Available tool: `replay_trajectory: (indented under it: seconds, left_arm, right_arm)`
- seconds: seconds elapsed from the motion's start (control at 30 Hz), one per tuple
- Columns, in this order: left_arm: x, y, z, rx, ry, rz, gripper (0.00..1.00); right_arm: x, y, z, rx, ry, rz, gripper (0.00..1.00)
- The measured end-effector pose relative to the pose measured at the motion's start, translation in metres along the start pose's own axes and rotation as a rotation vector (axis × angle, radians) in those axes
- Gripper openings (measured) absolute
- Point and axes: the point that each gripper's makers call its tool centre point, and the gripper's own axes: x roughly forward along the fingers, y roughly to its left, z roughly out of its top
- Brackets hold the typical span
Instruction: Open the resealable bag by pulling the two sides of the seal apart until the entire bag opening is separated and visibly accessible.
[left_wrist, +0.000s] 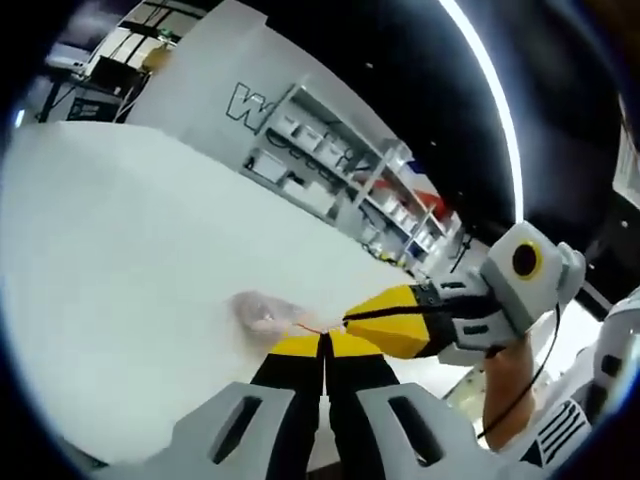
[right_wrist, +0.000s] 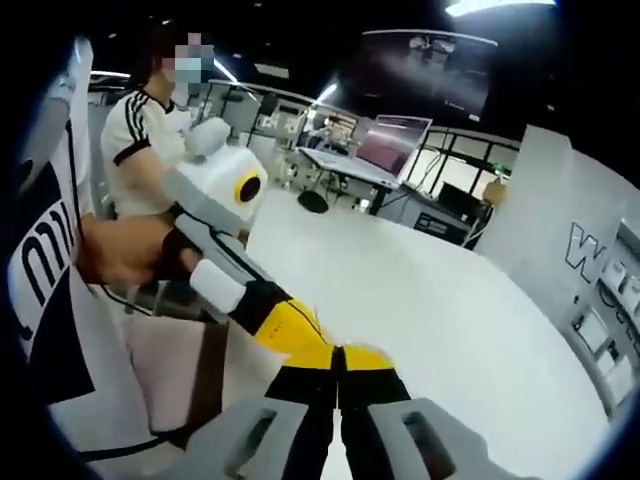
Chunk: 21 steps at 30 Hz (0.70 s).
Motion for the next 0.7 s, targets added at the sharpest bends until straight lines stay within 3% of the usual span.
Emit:
replay_trajectory:
  seconds: [0.17,0.2,0.23,0.3,0.43,0.7]
  left_arm:
    - [-0.002,0.006,-0.004,-0.014,-0.001,0.011,0.0]
    - [-0.002,0.004,-0.002,-0.025,-0.018,0.0,0.0]
    - [-0.001,-0.006,0.006,-0.038,-0.059,-0.063,0.0]
    - [-0.003,-0.009,0.011,-0.065,-0.083,-0.08,0.01]
    - [0.0,-0.009,0.013,-0.137,-0.086,-0.11,0.09]
    - [0.004,-0.008,0.014,-0.228,-0.094,-0.136,0.07]
  right_arm:
    - [-0.008,-0.014,0.003,0.03,-0.026,-0.033,0.0]
    - [-0.007,-0.014,0.003,0.05,-0.027,-0.024,0.0]
    - [-0.007,-0.015,0.003,0.066,-0.031,-0.018,0.0]
    - [-0.007,-0.017,0.001,0.083,-0.031,-0.014,0.0]
    - [-0.007,-0.015,0.0,0.087,-0.032,-0.014,0.0]
    - [-0.007,-0.011,0.001,0.062,-0.029,-0.007,0.0]
